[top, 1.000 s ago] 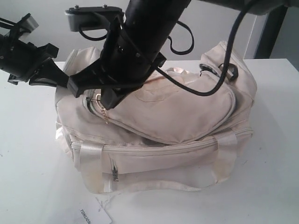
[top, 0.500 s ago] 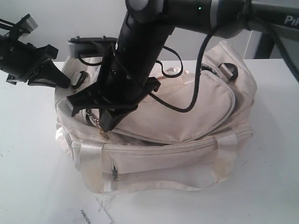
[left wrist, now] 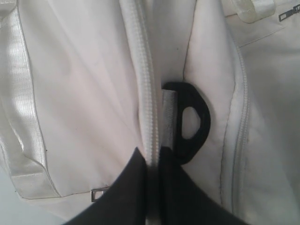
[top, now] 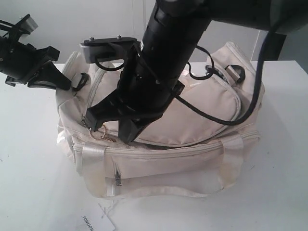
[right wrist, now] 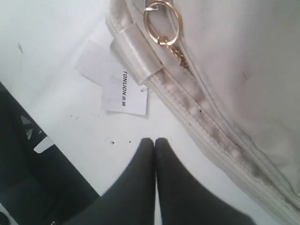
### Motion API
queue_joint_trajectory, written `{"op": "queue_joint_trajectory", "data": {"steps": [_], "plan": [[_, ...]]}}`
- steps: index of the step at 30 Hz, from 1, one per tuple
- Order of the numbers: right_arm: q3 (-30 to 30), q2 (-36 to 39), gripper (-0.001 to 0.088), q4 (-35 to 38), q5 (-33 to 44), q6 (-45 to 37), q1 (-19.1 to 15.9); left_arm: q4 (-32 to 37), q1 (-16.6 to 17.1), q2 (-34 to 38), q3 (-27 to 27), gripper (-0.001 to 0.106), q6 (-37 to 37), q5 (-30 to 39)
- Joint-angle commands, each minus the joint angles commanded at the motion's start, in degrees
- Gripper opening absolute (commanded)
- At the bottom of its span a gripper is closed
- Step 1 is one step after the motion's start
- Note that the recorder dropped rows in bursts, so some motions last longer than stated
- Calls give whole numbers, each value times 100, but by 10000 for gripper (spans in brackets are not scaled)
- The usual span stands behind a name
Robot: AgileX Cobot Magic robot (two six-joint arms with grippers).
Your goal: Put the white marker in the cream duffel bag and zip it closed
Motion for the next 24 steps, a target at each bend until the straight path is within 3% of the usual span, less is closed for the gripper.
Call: {"op": "queue_joint_trajectory", "data": {"steps": [9, 19, 24], "plan": [[188, 151, 39, 141, -1098, -54, 0, 0, 0, 0, 0, 0, 0, 10], [188, 306, 359, 818, -1872, -462, 0, 0, 0, 0, 0, 0, 0, 10], [188, 469, 411, 820, -1920, -538, -74, 0, 0, 0, 0, 0, 0, 10]]}}
